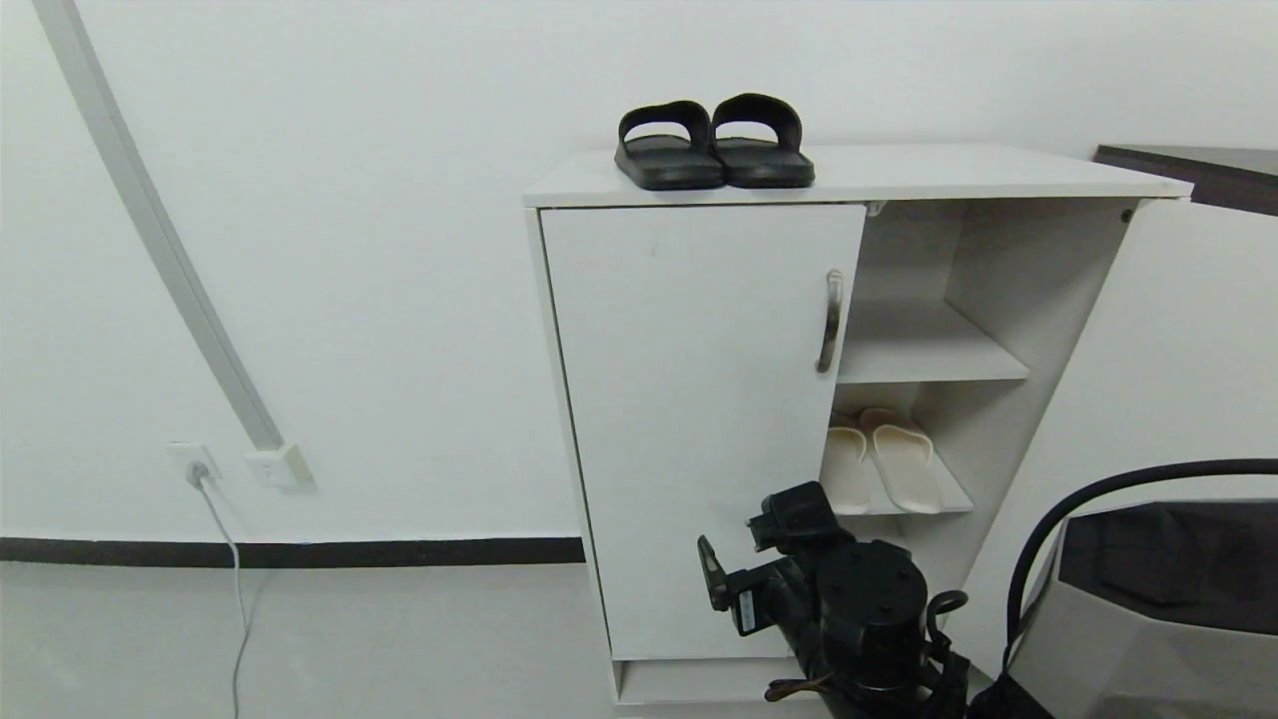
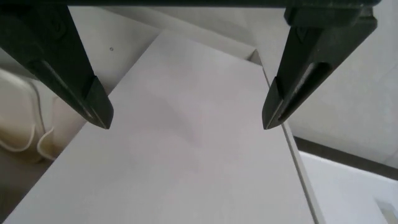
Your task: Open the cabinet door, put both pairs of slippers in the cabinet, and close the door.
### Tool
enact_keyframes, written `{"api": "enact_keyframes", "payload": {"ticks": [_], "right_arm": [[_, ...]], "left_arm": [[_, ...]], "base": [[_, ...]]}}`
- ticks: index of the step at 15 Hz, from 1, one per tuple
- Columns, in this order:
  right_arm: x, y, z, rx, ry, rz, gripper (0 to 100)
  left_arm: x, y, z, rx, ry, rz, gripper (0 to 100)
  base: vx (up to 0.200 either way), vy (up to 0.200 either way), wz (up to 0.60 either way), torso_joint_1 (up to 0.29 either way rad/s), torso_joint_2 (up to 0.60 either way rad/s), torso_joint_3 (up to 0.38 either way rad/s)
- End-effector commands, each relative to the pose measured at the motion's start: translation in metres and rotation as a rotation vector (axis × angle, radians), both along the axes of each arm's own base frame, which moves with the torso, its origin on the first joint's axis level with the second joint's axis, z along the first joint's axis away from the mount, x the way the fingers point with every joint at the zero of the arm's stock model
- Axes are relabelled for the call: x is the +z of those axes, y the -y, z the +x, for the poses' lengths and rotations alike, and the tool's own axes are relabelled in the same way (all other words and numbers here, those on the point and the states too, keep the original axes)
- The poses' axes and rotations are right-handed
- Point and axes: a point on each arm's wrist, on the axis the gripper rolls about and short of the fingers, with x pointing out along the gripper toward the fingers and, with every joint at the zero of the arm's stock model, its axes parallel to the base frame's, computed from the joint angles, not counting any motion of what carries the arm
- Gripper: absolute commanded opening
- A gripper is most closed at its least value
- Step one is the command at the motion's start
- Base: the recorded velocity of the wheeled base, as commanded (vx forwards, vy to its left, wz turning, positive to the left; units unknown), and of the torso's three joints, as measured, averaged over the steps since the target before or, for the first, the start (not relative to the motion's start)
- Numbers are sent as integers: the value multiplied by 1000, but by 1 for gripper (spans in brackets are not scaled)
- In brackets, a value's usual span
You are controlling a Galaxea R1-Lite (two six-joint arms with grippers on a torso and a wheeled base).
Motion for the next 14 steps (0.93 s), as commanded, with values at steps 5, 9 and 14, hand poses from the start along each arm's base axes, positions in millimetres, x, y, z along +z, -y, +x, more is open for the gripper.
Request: {"api": "enact_keyframes", "payload": {"ticks": [5, 9, 14], "right_arm": [[5, 0, 1, 0, 58, 11, 100], [5, 0, 1, 0, 62, 12, 100], [4, 0, 1, 0, 59, 8, 100]], "left_arm": [[0, 0, 0, 0, -1, 0, 0], [0, 0, 0, 0, -3, 1, 0], [0, 0, 0, 0, -1, 0, 0]], "base": [[0, 0, 0, 1, 4, 37], [0, 0, 0, 27, -242, -217], [0, 0, 0, 81, -434, -343]]}}
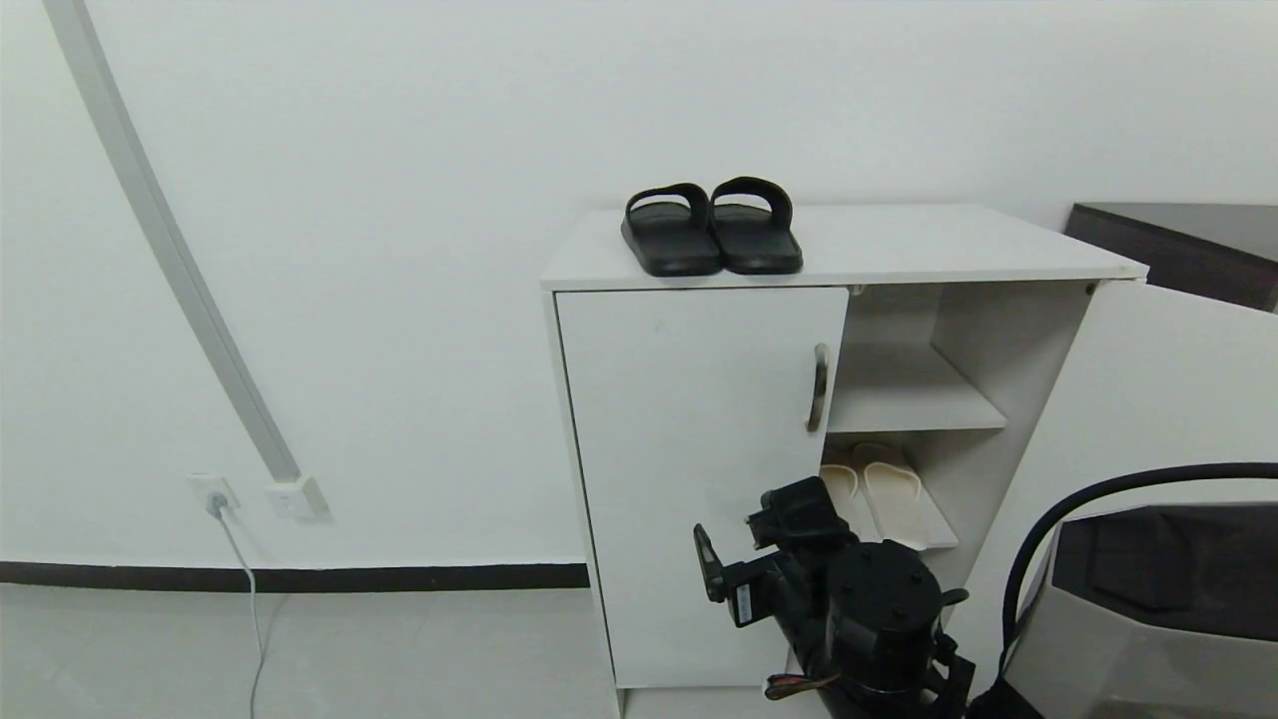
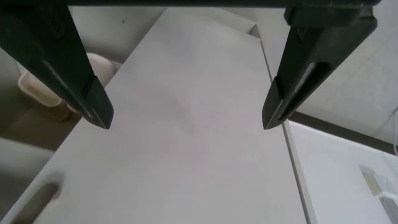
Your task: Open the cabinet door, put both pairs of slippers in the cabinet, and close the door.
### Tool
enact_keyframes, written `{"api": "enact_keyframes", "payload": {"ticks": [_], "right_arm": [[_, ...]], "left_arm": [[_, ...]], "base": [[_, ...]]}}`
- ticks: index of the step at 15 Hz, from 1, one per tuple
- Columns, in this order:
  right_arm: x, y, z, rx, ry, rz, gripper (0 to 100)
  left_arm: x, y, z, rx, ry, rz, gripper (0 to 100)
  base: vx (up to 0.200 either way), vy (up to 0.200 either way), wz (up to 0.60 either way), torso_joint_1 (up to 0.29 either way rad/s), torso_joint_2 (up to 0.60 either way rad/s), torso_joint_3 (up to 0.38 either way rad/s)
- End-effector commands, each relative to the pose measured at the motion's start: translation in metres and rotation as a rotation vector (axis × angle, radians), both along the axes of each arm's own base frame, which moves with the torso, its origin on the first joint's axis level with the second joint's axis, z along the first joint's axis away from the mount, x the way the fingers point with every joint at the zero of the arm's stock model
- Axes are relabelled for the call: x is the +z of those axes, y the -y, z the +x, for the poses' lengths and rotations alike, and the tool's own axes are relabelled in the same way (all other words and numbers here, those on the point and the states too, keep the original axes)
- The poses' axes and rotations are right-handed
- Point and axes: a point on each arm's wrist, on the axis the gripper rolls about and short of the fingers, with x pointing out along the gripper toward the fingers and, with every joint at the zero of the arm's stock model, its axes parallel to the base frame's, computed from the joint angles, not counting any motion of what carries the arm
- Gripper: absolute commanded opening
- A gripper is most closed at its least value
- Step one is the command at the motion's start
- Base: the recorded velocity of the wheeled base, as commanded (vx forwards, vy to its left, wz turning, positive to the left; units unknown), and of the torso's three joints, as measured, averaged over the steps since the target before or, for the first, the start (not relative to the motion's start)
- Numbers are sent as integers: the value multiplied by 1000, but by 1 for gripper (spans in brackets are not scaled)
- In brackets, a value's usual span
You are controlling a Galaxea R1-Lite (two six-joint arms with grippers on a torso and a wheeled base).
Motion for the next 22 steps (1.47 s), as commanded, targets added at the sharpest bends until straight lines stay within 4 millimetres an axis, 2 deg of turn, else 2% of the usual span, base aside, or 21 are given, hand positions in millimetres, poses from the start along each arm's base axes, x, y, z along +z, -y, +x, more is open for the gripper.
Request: {"api": "enact_keyframes", "payload": {"ticks": [1, 11, 22], "right_arm": [[-2, 0, 0, 1, -4, -6, 100], [-3, 1, 1, -2, -5, -7, 100], [-3, 1, 1, 1, -3, -4, 100]], "left_arm": [[0, 0, 0, 0, -1, -1, 0], [0, 0, 0, 0, -1, 2, 0], [0, 0, 0, 2, -1, 1, 0]], "base": [[0, 0, 0, 110, -461, -349], [0, 0, 0, 159, -487, -321], [0, 0, 0, 232, -554, -325]]}}
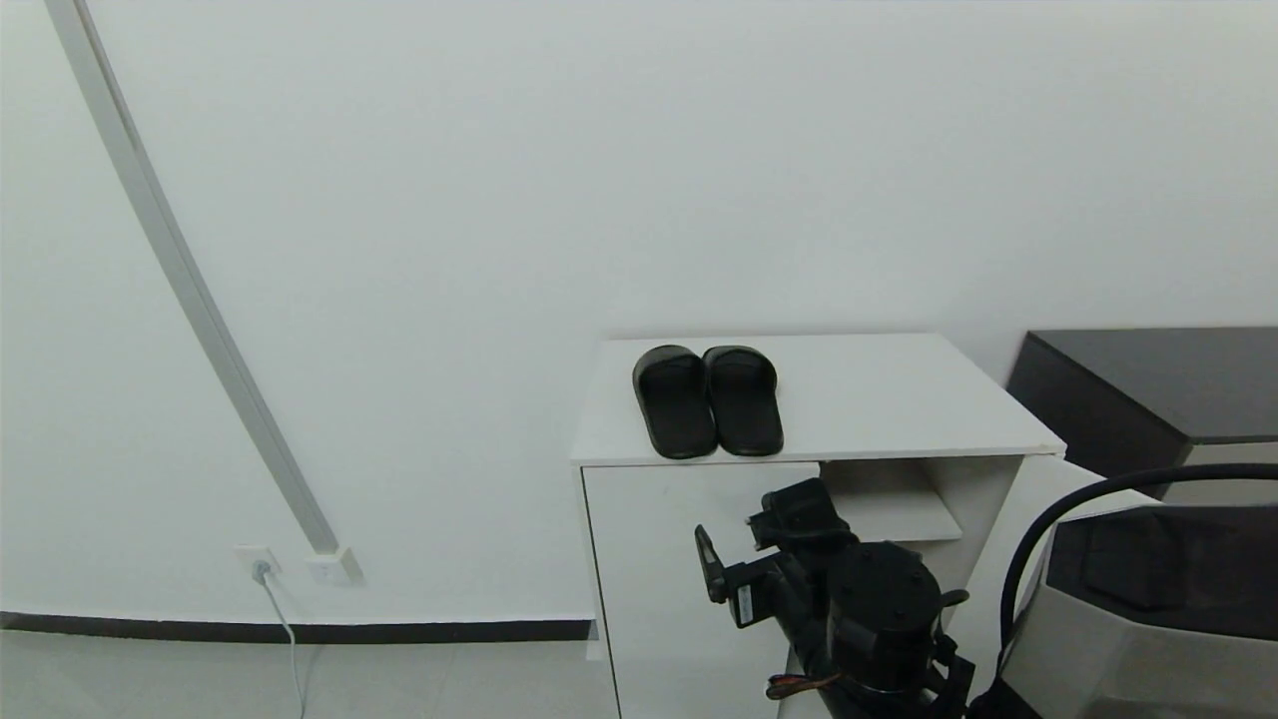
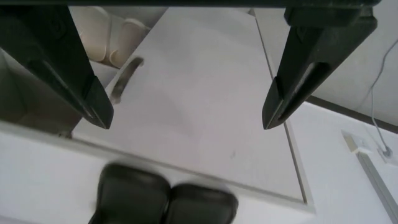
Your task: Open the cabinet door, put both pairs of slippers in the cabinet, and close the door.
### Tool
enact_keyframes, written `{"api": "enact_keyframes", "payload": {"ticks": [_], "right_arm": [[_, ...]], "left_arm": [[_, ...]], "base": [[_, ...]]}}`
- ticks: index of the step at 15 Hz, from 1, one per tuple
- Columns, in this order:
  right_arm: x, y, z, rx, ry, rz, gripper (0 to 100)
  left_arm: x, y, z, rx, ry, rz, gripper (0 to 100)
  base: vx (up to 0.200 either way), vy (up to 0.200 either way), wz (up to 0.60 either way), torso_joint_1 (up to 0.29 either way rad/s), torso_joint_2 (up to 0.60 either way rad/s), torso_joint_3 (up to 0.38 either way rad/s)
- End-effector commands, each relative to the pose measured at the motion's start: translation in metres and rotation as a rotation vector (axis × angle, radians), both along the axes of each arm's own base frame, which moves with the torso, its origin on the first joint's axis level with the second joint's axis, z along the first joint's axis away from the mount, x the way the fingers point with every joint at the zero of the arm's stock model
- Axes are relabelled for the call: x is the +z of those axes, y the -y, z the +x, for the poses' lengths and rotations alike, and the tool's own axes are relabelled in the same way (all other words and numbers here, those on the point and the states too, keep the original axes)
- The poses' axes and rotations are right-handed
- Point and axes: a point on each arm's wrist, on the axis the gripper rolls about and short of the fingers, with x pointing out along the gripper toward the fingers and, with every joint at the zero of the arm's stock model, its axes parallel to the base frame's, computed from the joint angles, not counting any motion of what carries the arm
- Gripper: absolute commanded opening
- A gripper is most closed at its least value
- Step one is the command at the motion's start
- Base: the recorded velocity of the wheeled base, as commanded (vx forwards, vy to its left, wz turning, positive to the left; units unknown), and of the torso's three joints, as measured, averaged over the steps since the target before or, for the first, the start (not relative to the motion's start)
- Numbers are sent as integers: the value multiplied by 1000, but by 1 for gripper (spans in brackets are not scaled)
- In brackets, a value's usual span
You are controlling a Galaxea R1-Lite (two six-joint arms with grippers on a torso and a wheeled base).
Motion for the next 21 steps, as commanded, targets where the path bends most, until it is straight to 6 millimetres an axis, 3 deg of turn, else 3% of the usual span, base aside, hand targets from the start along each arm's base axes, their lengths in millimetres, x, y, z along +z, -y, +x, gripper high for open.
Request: {"api": "enact_keyframes", "payload": {"ticks": [1, 4, 7, 12, 14, 18, 21], "right_arm": [[-3, 1, -1, 14, -6, -7, 100], [-6, 4, -4, 26, -9, -40, 100], [16, 2, 10, 2, -4, -34, 100], [116, -12, 16, -32, -199, 51, 100], [136, -17, 18, -69, -236, 54, 100], [144, -18, 15, -93, -264, 27, 100], [142, -18, 15, -116, -262, 23, 100]], "left_arm": [[0, 0, 0, 0, 0, 0, 0], [0, 0, 0, -1, 0, 0, 0], [0, 0, 0, -1, 0, 1, 0], [0, 0, 0, -1, 0, 1, 0], [0, 0, 0, -1, 0, 0, 0], [0, 0, 0, 0, 1, 1, 0], [0, 0, 0, -3, 0, 1, 0]], "base": [[0, 0, 0, 261, -608, -339], [0, 0, 0, 216, -471, -261], [0, 0, 0, 175, -383, -214], [0, 0, 0, 16, -33, -17], [0, 0, 0, 0, 0, 0], [0, 0, 0, 0, 0, 0], [200, 0, 0, 4, -4, 4]]}}
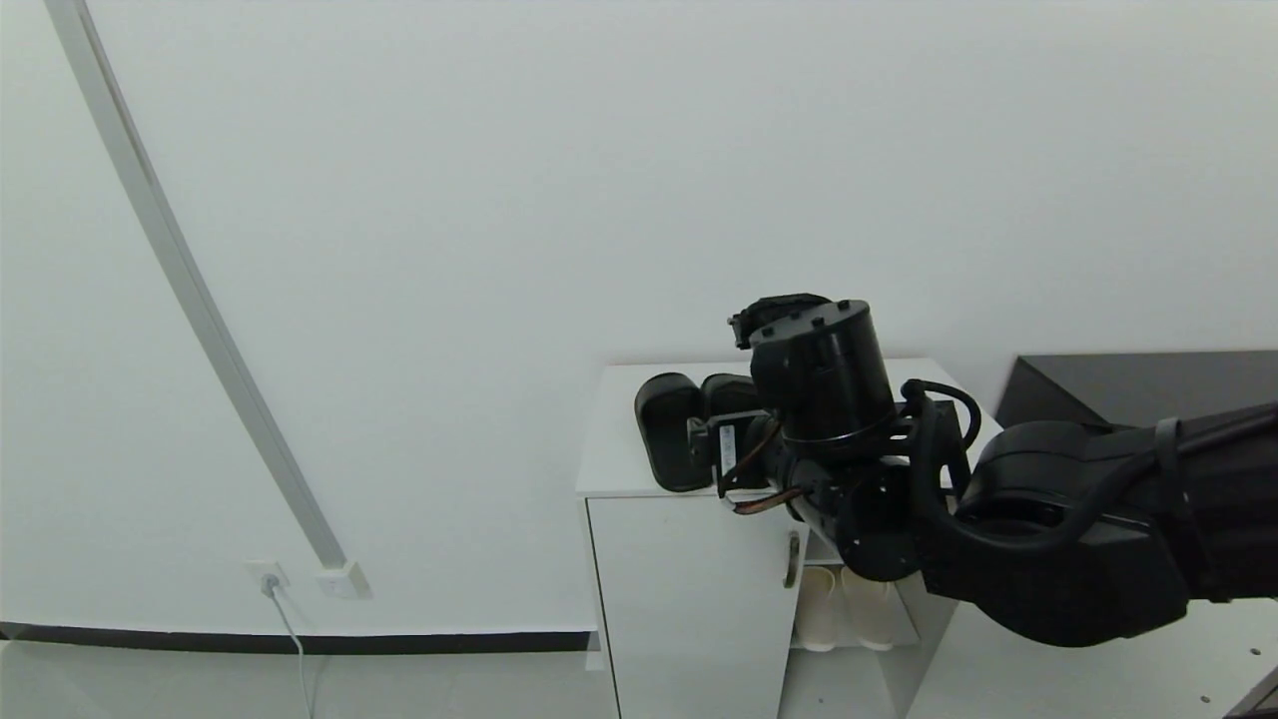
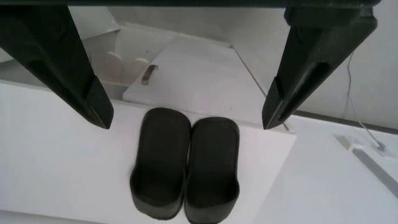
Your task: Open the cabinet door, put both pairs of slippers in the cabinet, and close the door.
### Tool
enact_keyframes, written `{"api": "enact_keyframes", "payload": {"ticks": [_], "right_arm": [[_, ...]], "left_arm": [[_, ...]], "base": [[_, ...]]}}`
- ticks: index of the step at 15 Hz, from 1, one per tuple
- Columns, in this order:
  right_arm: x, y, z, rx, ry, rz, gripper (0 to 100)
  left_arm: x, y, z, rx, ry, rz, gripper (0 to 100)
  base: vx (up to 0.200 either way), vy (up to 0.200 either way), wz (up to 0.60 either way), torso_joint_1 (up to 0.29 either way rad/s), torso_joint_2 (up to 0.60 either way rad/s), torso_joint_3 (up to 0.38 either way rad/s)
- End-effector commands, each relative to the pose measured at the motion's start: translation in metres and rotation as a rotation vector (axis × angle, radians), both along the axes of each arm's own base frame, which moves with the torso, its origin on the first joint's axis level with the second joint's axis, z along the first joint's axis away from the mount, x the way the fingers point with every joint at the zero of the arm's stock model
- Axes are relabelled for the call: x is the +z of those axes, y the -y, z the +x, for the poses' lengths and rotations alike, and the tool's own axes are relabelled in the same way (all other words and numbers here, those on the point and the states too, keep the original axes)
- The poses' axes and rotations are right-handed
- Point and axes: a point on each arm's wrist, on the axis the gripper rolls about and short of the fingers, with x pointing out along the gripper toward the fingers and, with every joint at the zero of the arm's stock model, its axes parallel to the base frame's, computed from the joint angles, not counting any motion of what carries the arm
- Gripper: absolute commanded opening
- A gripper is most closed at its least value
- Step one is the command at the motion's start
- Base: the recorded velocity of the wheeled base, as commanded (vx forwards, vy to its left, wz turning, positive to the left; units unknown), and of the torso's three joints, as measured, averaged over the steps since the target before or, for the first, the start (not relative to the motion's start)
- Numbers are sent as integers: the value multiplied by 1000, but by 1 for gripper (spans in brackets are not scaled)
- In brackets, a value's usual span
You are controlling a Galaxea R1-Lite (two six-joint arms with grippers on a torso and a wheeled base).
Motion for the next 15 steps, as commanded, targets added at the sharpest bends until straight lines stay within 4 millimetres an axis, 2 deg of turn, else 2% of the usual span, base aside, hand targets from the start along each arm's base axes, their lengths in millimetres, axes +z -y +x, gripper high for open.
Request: {"api": "enact_keyframes", "payload": {"ticks": [1, 8, 10, 11, 13, 15], "right_arm": [[-3, 0, -1, -3, -10, 8, 100], [-63, -18, 15, -16, -127, -15, 100], [-76, -23, 21, -18, -135, -25, 100], [-92, -25, 36, -36, -135, -26, 100], [-108, -25, 52, -47, -127, -48, 100], [-116, -26, 67, -41, -103, -20, 100]], "left_arm": [[0, 0, 0, 0, 1, -1, 0], [0, 0, 0, 3, 1, -4, 0], [0, 0, 0, 3, 1, -4, 0], [0, 0, 0, 1, 0, -4, 0], [0, 0, 0, 1, 1, -4, 0], [0, 0, 0, 1, 1, -4, 0]], "base": [[200, 0, 0, 7, 2, 2], [200, 0, 0, 4, 2, -1], [0, 0, 0, 0, 0, 0], [0, 0, 0, 0, 0, 0], [0, 0, 0, 0, 0, 0], [0, 0, 0, 0, 0, 0]]}}
